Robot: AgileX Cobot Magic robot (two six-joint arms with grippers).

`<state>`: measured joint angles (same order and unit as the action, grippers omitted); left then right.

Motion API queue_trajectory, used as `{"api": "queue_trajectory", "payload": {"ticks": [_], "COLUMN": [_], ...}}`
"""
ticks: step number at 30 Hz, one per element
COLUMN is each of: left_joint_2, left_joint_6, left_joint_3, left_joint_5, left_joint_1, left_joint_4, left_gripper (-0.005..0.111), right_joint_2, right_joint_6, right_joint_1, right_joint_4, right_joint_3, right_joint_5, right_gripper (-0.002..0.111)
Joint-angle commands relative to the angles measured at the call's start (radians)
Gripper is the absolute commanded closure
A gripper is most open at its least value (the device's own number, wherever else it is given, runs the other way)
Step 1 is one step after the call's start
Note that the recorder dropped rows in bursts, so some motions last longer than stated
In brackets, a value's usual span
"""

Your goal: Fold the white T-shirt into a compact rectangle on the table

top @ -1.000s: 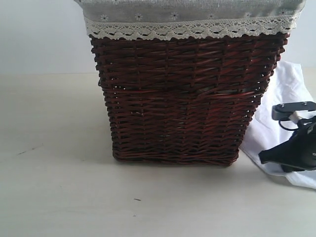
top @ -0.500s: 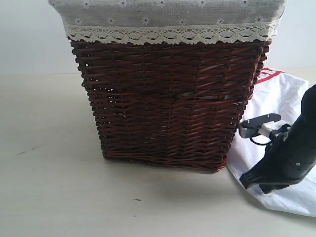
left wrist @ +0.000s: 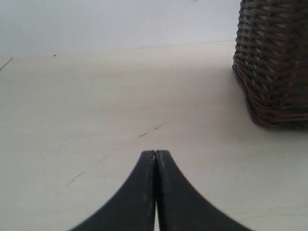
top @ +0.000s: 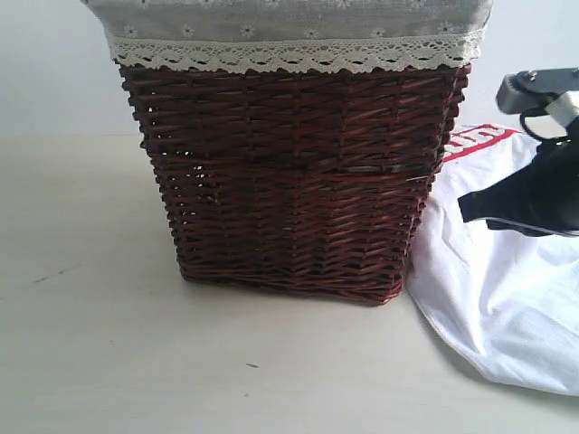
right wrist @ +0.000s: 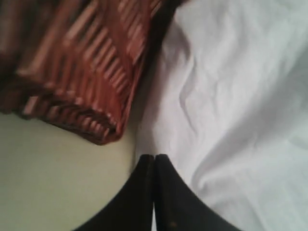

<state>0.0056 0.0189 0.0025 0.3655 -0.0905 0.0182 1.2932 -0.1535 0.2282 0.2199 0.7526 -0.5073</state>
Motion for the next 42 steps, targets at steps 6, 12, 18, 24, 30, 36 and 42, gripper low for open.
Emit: {"api": "queue_trajectory", "payload": {"ticks": [6,12,18,24,30,36,42], "left_joint_2": [-0.006,-0.006,-0.006,-0.006,-0.006,-0.006,-0.006], "left_joint_6": [0.004,0.004,0.004,0.004,0.004,0.004,0.004], "left_joint_3": [-0.003,-0.003,-0.003,-0.003,-0.003,-0.003,-0.003], "left_joint_5": [-0.006,-0.006,-0.006,-0.006,-0.006,-0.006,-0.006], "left_joint_1": [-0.005,-0.005,-0.005,-0.005,-0.005,-0.005,-0.005], "left_joint_4": [0.004,0.004,0.004,0.004,0.004,0.004,0.004], "left_gripper": [0.107,0.107,0.107,0.107,0.107,0.107,0.107], "right_joint_2": [-0.123,-0.071,0.189,0.392,0.605,0.636,0.572], "right_joint_6": [-0.561,-0.629,-0.663,-0.672,-0.674,-0.662,-0.638], "right_joint_1": [0.309,0.504,0.418,0.323,0.300,0.223,0.139], "right_joint_4": [0.540,0.582,0.586,0.575,0.565,0.584,0.539], "right_joint_3": [-0.256,-0.295,-0.096,0.142,0.423,0.588,0.604], "right_joint_5": [0.428,0.887,0.928,0.813,0.593,0.469,0.169], "right_gripper": [0.108,0.108,0.108,0.108,0.108,0.108,0.108]}}
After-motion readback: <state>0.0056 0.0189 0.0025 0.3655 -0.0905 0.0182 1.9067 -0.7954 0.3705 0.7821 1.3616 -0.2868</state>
